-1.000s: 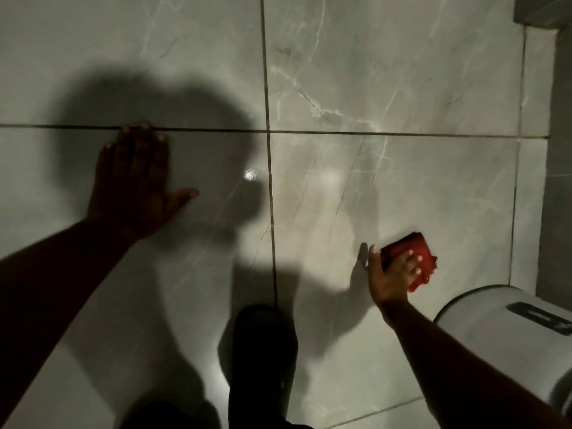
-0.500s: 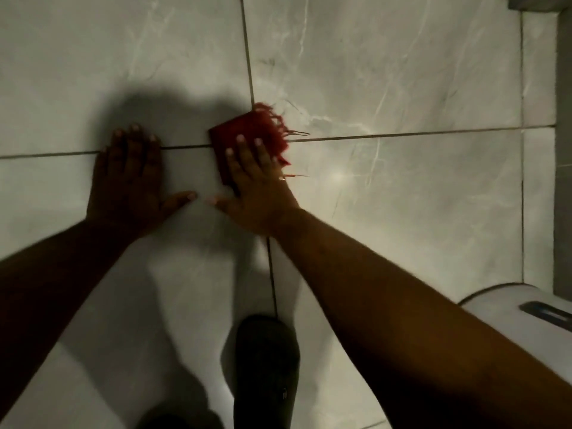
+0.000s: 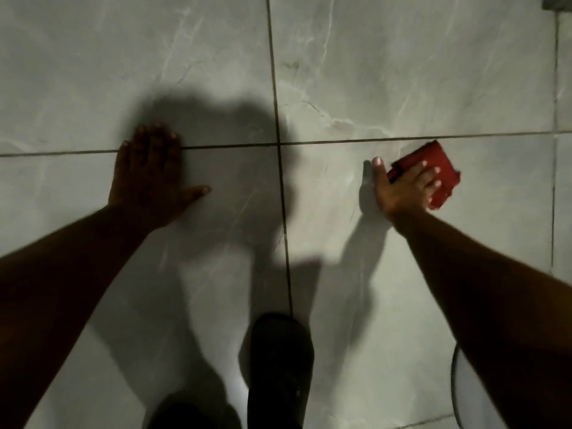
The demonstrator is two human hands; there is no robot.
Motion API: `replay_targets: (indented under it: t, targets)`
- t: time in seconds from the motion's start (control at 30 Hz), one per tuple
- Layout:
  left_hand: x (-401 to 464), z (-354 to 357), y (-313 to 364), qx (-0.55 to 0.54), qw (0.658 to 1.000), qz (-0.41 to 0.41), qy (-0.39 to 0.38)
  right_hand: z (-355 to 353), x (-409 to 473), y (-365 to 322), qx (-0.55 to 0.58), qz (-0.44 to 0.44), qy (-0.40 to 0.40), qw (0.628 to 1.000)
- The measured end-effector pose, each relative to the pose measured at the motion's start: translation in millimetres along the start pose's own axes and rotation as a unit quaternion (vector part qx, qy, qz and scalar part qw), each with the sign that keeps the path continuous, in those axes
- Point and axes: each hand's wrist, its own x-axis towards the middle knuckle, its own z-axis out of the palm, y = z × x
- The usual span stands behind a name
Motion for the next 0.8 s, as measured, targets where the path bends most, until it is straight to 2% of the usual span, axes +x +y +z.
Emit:
replay_targets:
  t: [0.07,0.13,0.2,0.27,0.33,0.37,0.43,0.5,0.53,0.6,0.67,0.7,0.73,0.8]
  targets:
    - [-4,4,3,0.012,0.999,0.034,-0.017,26,-39,-19,-0.009,-0.023,0.015,1.0]
    - [-8,8,8,0.025,0.998,0.05,-0.03,52,-77,-40,-0.047,-0.151,0.007,0.987]
    - [-10,5,12,0.009,0.998,0.035,-0.048,76,-114,-45,-0.119,-0.321,-0.04,0.939]
    - [-13,1,12,-0.009,0.998,0.029,-0.053,80,-133,-25,-0.167,-0.443,-0.071,0.878]
    - [-15,1,7,-0.002,0.998,0.04,-0.056,65,-124,4,-0.151,-0.501,-0.056,0.85]
    - [-16,2,5,0.004,0.997,0.044,-0.06,57,-118,20,-0.145,-0.501,-0.031,0.853]
    - [-20,4,1,0.011,0.997,0.027,-0.07,41,-107,55,-0.112,-0.413,0.004,0.904]
    - [-24,6,0,0.006,0.998,0.004,-0.07,29,-102,85,-0.07,-0.24,-0.004,0.968]
    - [-27,6,0,0.001,0.998,0.001,-0.067,28,-103,93,-0.043,-0.151,-0.022,0.987]
    - [-29,7,1,-0.006,0.998,0.003,-0.06,33,-108,89,0.033,0.015,-0.049,0.998]
    - [-33,12,4,-0.017,0.999,0.0,-0.052,44,-116,61,0.091,0.14,-0.037,0.985]
    - [-36,14,7,-0.033,0.998,-0.008,-0.051,52,-123,43,0.101,0.167,-0.039,0.98]
    - [-39,17,9,-0.05,0.997,-0.018,-0.053,60,-132,26,0.095,0.155,-0.046,0.982]
    - [-46,21,11,-0.05,0.998,-0.013,-0.049,79,-156,-2,0.065,0.027,-0.043,0.997]
